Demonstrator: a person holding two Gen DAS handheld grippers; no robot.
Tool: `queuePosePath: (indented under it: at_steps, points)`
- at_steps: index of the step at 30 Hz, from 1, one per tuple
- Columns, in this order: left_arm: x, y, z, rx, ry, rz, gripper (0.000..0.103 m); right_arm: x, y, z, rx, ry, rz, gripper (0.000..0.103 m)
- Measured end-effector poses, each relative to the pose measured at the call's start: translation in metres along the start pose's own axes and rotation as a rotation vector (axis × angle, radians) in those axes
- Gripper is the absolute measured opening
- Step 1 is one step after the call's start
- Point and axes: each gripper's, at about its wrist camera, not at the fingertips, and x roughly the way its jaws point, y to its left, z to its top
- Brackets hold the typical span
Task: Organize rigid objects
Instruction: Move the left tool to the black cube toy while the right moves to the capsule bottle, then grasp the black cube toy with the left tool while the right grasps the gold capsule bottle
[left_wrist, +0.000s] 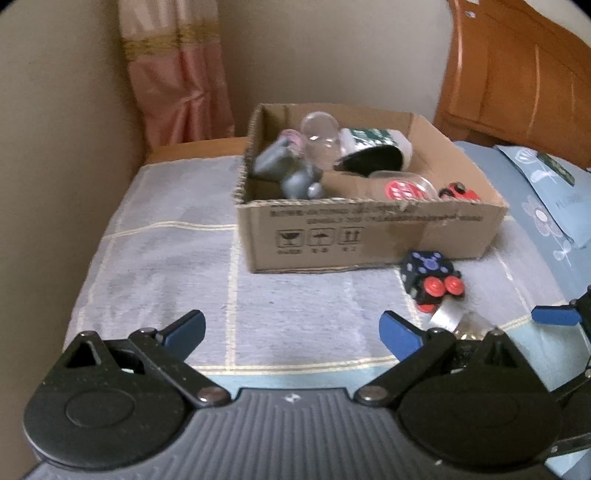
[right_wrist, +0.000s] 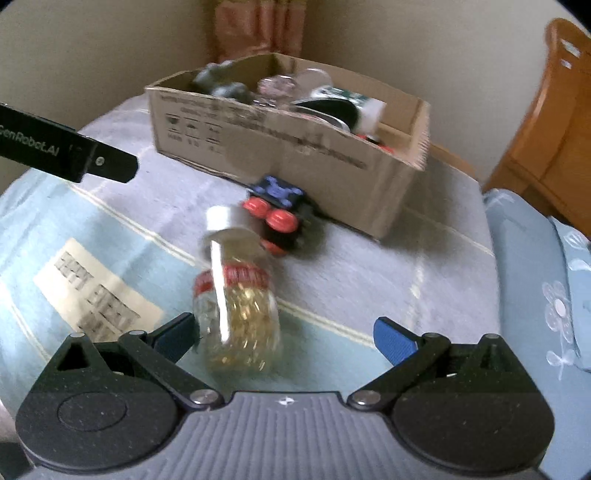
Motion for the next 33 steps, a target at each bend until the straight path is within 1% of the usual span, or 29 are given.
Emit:
queuePosePath:
  at_steps: [4, 8, 10, 13, 16, 21, 25, 30, 33]
  points:
    - [0.007, -0.017, 0.006, 0.05, -0.003, -0.033, 0.1, 0.007, -0.014, -0.011, 0.057, 0.021, 0.003, 0.103]
    - [0.02, -0.038, 0.019, 0.108, -0.005, -0.092, 0.1, 0.011, -0.025, -0.018, 0.128, 0.007, 0.049, 0.103]
    - [0.031, -0.049, 0.027, 0.126, 0.002, -0.131, 0.1, 0.01, -0.023, -0.02, 0.128, -0.011, 0.047, 0.103]
    - [0.05, -0.067, 0.034, 0.148, 0.034, -0.178, 0.1, 0.01, -0.022, -0.023, 0.129, -0.028, 0.047, 0.103]
    - [0.066, -0.081, 0.037, 0.162, 0.069, -0.209, 0.1, 0.009, -0.023, -0.025, 0.128, -0.041, 0.048, 0.103]
    - [0.086, -0.093, 0.035, 0.171, 0.126, -0.189, 0.1, 0.009, -0.024, -0.026, 0.126, -0.05, 0.05, 0.103]
    - [0.088, -0.087, 0.029, 0.174, 0.124, -0.171, 0.101, 0.009, -0.025, -0.027, 0.123, -0.054, 0.055, 0.103]
    - [0.086, -0.064, 0.026, 0.123, 0.106, -0.126, 0.101, 0.01, -0.027, -0.026, 0.121, -0.053, 0.058, 0.103]
    - [0.085, -0.052, 0.024, 0.105, 0.094, -0.123, 0.101, 0.011, -0.029, -0.026, 0.124, -0.056, 0.056, 0.103]
